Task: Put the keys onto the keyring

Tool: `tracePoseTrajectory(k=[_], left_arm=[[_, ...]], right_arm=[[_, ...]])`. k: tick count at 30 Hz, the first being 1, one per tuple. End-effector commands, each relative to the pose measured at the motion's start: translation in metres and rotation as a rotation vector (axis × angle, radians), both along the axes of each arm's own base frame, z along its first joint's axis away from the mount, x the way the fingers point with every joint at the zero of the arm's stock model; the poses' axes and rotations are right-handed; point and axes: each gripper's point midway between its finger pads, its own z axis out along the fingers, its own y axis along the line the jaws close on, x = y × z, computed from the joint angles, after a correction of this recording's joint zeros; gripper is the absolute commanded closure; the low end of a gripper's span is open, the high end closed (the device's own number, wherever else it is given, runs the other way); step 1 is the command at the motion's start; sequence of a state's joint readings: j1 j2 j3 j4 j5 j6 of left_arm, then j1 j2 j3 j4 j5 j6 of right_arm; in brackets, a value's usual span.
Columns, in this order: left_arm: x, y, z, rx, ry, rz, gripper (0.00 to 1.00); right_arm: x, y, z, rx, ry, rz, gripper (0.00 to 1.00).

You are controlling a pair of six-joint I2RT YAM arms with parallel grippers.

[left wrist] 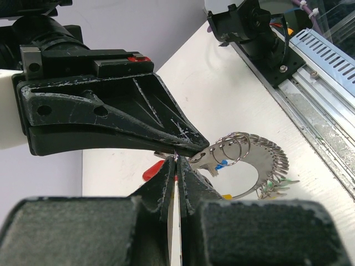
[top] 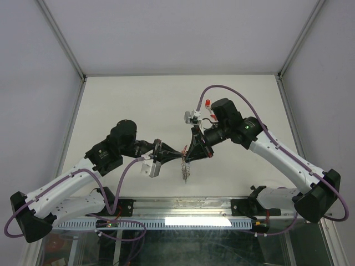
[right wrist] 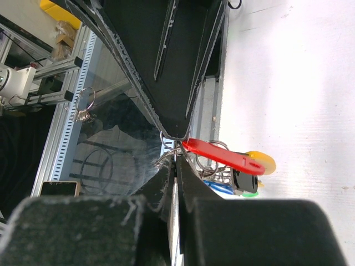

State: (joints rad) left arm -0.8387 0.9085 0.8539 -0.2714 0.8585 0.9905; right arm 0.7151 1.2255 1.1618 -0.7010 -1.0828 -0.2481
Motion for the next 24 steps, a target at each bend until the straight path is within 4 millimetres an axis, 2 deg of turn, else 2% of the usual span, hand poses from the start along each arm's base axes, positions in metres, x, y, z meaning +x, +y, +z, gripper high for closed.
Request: tracePoseTrajectory(k=[1,24], left_arm=[[-0.0133,0.0015,0.0061,-0.020,-0.032,-0.065,1.00],[-0.0108,-0.0017,0.0046,0.001,-0.038,-0.075,1.00]], right_arm=[[-0.0021,0.0020,0.0366,0.107,-0.066,0.026,1.00],[0.0013,0.0047,0.0367,0.109,-0.055,0.018,1.00]])
